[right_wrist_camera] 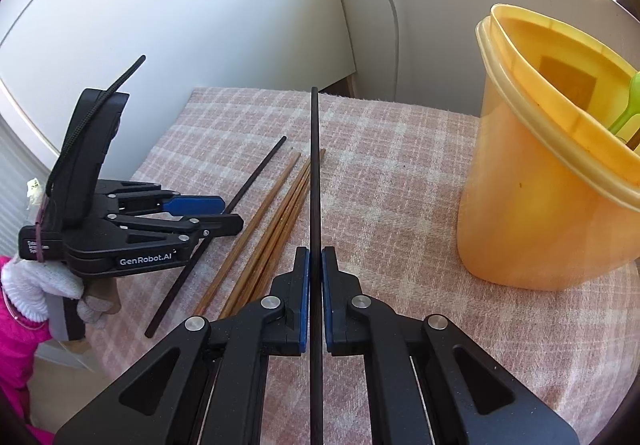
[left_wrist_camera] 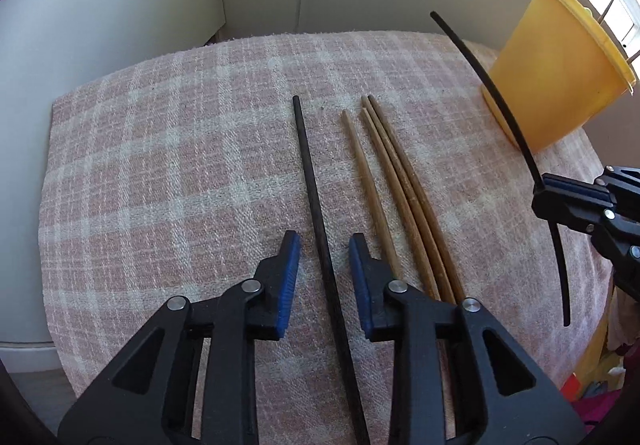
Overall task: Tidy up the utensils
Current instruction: 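Move both tools back to the remaining chopsticks and close on one each, then lift the black chopsticks in both tools and carry them over the yellow container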
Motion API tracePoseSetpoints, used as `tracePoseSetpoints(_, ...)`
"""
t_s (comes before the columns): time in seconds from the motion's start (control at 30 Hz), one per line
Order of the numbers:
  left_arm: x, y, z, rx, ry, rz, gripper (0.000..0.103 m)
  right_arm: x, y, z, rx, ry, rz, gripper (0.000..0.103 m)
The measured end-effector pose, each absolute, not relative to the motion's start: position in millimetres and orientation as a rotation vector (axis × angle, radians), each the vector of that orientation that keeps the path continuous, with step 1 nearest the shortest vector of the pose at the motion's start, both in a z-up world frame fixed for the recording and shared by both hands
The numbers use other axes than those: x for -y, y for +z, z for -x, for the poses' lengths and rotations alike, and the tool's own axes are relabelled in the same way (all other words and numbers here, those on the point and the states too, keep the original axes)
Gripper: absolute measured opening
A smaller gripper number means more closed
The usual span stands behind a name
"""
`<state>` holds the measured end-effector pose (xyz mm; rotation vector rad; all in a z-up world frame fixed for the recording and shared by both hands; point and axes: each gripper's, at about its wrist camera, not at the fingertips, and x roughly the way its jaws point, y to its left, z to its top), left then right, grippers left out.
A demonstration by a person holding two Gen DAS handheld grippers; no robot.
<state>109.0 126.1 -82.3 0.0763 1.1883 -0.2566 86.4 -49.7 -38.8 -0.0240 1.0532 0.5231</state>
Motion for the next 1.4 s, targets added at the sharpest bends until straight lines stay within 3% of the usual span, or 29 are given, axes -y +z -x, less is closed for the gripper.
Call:
tracePoseSetpoints(0.2, -139.5, -76.7, -107.8, -1.153, -0.262, 0.018, 0.003, 54.1, -32.6, -82.1, -1.034, 0.524, 0.029, 0.004)
tracePoseSetpoints(0.6, -164.3, -6.7, -50.9, -0.858, -0.327, 0.254, 0.003, 71.0, -0.9, -62.3, -0.916, 0.533, 0.010, 0.004)
tracePoseSetpoints(0.9, -123.8, 47.4, -29.9, -0.664, -0.395, 0.242, 0.003, 97.0, 34.1, -41.5, -0.772, 0.519, -0.048, 0.004)
tracePoseSetpoints(1.4, -70.6, 84.3, -46.9, -0.453, -0.445, 0.272, 0.003, 132.1, 87.6, -27.0, -0.610, 0.483, -0.107, 0.004)
